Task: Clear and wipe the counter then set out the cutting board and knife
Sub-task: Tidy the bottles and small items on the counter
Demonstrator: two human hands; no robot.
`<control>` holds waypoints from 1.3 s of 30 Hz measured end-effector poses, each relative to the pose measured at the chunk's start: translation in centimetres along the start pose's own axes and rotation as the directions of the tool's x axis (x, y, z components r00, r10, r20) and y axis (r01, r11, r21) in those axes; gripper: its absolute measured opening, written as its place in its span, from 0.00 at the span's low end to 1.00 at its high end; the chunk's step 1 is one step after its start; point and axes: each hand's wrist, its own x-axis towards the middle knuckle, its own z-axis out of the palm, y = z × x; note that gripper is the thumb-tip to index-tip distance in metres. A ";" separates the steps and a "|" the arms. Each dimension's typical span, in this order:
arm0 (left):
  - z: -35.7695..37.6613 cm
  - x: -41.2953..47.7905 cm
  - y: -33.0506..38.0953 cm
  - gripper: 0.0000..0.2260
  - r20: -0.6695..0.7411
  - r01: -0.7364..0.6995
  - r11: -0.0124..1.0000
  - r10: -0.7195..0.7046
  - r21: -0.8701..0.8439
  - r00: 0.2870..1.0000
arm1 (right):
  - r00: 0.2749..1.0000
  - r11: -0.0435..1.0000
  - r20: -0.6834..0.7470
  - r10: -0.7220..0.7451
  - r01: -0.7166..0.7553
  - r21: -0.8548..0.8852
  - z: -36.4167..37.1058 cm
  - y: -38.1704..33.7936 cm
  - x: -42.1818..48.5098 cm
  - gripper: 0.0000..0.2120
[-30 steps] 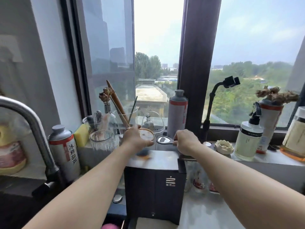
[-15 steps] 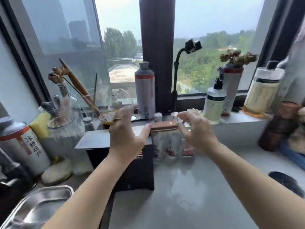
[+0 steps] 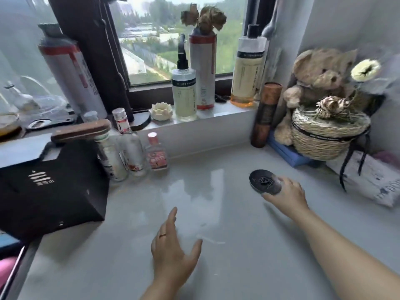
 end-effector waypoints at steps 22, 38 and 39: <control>2.8 0.3 -0.2 0.42 -0.242 0.089 0.994 -0.101 -0.060 0.965 | 0.944 0.906 -0.148 -0.295 0.325 0.270 0.8 -10.2 6.6 0.52; 3.6 0.5 -1.1 0.38 -0.332 0.012 0.966 -0.101 -0.260 0.938 | 0.952 0.944 -0.195 -0.237 0.273 0.184 0.0 -20.5 17.6 0.49; 3.6 0.5 -1.3 0.37 -0.333 0.012 0.970 -0.095 -0.241 0.938 | 0.960 0.952 -0.183 -0.212 0.245 0.185 0.1 -20.4 17.8 0.48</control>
